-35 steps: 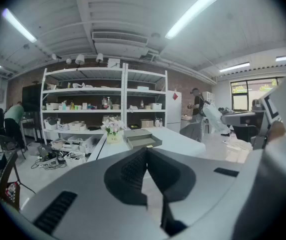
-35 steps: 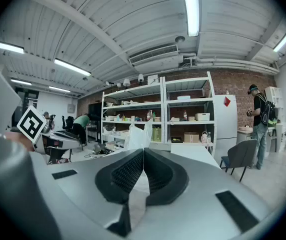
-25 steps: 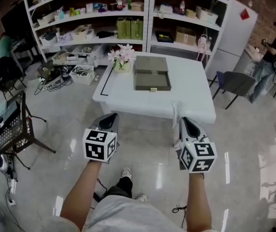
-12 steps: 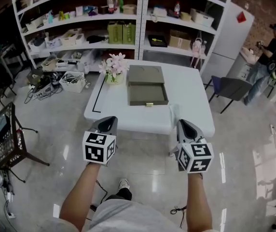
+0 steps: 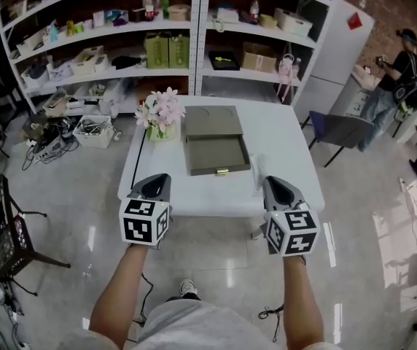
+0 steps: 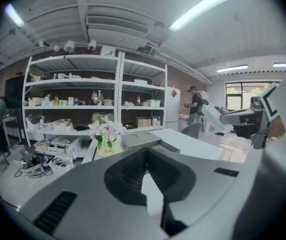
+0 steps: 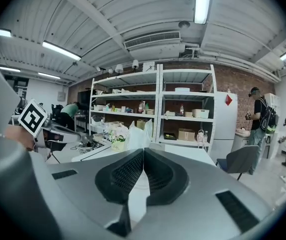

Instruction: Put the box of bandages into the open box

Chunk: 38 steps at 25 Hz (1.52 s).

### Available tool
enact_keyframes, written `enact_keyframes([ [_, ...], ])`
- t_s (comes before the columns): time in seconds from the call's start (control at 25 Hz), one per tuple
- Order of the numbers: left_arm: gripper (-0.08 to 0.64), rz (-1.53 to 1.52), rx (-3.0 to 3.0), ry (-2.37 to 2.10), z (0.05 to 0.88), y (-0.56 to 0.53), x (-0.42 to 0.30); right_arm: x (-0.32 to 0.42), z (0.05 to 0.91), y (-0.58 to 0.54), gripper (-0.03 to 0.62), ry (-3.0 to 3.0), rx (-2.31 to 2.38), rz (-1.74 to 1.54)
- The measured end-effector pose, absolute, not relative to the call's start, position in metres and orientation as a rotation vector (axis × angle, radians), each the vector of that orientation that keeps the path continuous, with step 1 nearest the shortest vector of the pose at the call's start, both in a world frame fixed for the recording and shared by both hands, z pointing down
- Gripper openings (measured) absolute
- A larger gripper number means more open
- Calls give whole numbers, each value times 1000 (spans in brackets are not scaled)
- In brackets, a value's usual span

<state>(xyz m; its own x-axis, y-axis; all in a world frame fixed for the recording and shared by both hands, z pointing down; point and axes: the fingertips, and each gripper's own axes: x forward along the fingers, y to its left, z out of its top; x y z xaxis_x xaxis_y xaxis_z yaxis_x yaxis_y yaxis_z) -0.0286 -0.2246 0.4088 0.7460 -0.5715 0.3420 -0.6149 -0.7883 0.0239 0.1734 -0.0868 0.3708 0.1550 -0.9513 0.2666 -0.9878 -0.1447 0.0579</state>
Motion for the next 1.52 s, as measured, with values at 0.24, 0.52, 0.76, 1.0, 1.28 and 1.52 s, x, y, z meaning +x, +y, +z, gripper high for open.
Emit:
enact_keyframes([
  [0.24, 5, 476, 2812, -911, 416, -254, -26, 170, 371, -115, 11, -1865, 2210, 248],
  [0.52, 5, 462, 2806, -859, 427, -277, -19, 169, 376, -143, 11, -1848, 2184, 248],
  [0.76, 5, 482, 2820, -848, 433, -287, -10, 175, 382, -163, 11, -1857, 2157, 241],
  [1.0, 5, 480, 2816, -887, 436, -303, -2, 186, 391, -192, 11, -1890, 2082, 230],
  [1.28, 5, 503, 2784, -951, 450, -321, 18, 208, 399, -237, 11, -1966, 1966, 211],
  [1.52, 5, 514, 2729, -1033, 457, -337, 39, 229, 408, -273, 11, -2040, 1831, 212],
])
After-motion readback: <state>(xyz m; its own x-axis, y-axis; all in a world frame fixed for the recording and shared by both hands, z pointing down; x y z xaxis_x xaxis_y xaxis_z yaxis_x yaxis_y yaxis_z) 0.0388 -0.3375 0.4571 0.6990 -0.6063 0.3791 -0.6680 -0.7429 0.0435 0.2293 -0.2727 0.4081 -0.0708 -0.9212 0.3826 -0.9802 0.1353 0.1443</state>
